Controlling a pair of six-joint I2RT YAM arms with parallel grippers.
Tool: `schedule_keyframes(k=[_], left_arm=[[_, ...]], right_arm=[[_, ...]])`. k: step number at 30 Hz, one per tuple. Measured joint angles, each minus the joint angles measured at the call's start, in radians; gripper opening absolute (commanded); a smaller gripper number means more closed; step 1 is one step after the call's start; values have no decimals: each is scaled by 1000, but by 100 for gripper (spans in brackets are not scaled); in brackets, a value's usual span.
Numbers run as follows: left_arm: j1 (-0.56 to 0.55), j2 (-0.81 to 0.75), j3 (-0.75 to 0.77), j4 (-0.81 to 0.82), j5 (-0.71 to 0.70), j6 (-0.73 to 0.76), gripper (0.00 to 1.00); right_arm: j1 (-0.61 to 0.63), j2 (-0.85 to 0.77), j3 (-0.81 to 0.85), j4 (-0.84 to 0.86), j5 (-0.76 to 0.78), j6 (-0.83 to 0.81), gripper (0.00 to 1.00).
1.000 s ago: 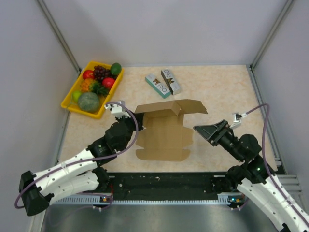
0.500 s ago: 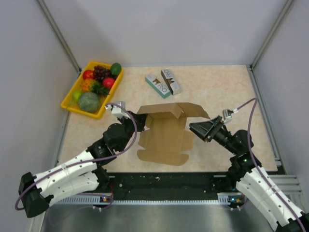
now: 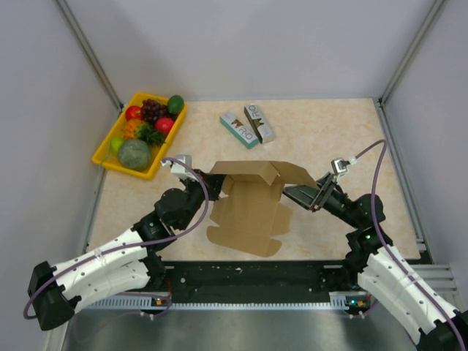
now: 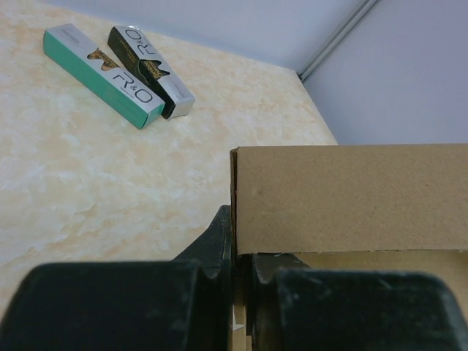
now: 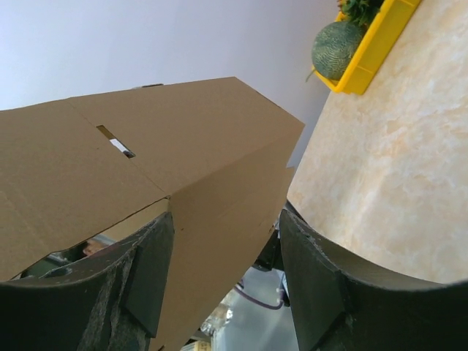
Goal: Fold the paper box
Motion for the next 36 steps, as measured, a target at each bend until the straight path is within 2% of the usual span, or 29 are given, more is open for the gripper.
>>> schedule_keyframes(k=[13,19,25,31,36], left_arm=[[5,2,0,3,-9,8,0],[7,22,0,11,5,8,0],[8,34,0,19,7,8,0],[8,48,16,17,-3,39,0],[8,69,54,18,-28,92,0]], right_arm=[[0,-26,1,39,-43,12,60],[0,54,1,80,-50,37,54],[11,64,8,93,-33,48,46],[62,58,8,74,37,47,41],[114,43,8,47,129,39,33]])
